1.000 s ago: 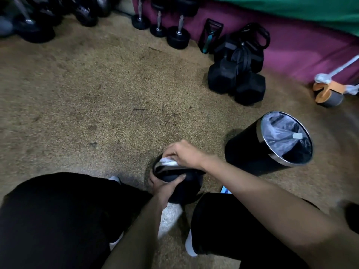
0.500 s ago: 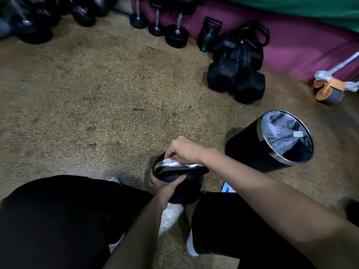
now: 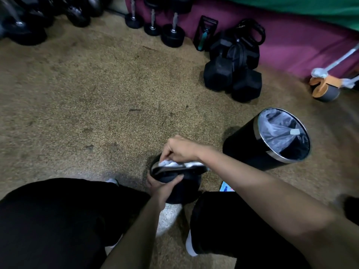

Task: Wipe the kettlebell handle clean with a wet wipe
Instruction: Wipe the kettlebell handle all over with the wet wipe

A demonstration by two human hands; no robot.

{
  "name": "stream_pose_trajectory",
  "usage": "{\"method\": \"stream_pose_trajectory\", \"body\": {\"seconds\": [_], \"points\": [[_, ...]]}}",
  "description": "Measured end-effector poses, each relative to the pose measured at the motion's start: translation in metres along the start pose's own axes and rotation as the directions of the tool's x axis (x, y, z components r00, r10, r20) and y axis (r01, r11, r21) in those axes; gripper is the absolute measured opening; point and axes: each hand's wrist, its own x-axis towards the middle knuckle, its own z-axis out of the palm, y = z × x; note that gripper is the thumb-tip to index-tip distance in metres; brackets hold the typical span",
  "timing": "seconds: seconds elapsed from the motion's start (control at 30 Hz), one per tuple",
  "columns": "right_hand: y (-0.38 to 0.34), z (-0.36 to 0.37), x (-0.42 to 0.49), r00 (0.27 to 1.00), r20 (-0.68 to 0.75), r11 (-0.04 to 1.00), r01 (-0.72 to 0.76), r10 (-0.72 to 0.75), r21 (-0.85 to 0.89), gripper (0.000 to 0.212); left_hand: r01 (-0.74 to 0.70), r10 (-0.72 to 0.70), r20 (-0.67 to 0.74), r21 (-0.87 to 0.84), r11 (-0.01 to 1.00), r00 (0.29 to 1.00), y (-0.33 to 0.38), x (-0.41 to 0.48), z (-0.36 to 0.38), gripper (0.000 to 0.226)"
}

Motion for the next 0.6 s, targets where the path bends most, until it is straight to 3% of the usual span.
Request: {"method": "stream_pose_trajectory", "body": {"seconds": [0.23, 0.43, 0.6], "points": [[0.01, 0.007, 0.004, 0.991, 0.067, 0.962, -0.128, 0.115, 0.24, 0.021, -0.009, 0.01, -0.02, 0.031, 0.999, 1.0, -0.007, 0.007, 0.001, 0.179], [0.024, 0.014, 0.006, 0.981, 0.099, 0.945, -0.189, 0.168, 0.267, 0.023, -0.025, 0.025, -0.008, 0.002, 1.0, 1.0, -0.008, 0.008, 0.001, 0.182], [0.022, -0.007, -0.004, 0.98, 0.129, 0.933, -0.188, 0.155, 0.306, 0.014, -0.054, 0.054, -0.022, -0.021, 0.998, 0.998, -0.007, 0.006, 0.001, 0.167]]}}
